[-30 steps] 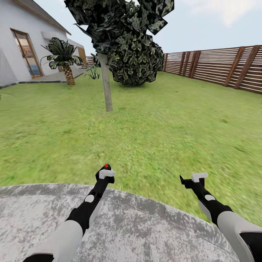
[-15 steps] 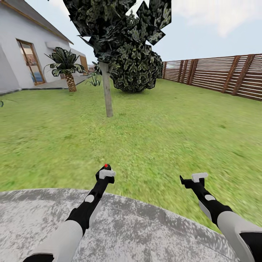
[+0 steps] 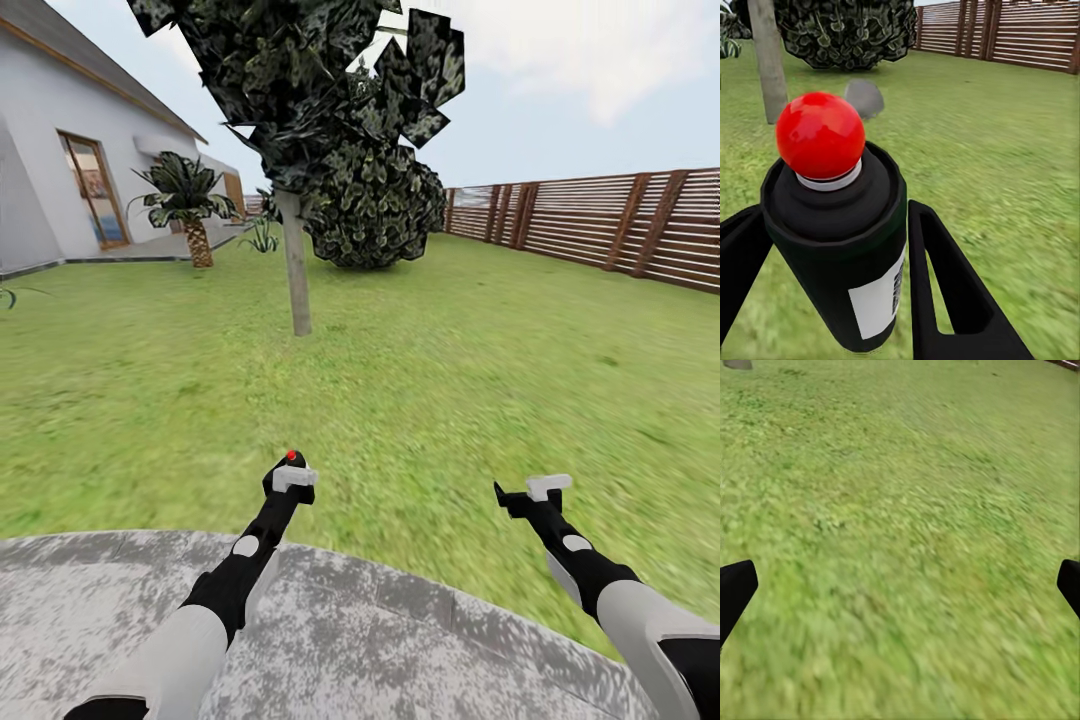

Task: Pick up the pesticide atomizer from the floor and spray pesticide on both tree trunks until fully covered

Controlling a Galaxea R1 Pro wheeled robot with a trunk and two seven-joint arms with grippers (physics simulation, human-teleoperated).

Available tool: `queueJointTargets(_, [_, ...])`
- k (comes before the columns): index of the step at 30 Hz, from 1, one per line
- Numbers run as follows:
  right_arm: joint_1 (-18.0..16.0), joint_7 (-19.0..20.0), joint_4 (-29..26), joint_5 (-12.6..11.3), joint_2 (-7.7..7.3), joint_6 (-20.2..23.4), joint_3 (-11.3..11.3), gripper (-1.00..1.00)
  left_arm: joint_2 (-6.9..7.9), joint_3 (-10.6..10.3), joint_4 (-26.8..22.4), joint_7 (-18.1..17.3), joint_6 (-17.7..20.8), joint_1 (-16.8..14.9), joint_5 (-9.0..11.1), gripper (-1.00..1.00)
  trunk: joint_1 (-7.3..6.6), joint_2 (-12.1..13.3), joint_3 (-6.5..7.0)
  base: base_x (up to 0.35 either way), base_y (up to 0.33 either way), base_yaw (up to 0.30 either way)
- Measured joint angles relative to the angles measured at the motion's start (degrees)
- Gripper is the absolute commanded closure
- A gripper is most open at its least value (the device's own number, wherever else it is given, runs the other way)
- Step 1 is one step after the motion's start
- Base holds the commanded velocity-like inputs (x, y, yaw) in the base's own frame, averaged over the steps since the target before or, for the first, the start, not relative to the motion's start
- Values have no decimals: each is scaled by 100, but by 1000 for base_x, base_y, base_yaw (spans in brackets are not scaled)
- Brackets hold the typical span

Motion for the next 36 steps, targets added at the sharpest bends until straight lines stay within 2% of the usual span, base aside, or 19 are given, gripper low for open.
queueJointTargets(6, [0, 0, 0, 0, 0, 0, 0, -100, 0, 0, 2, 1, 0, 0, -1, 100, -23, 24, 94, 0, 0, 96])
queueJointTargets(36, [0, 0, 0, 0, 0, 0, 0, -100, 0, 0, 0, -1, 0, 0, -1, 100, -681, 1226, 361, 0, 0, 129])
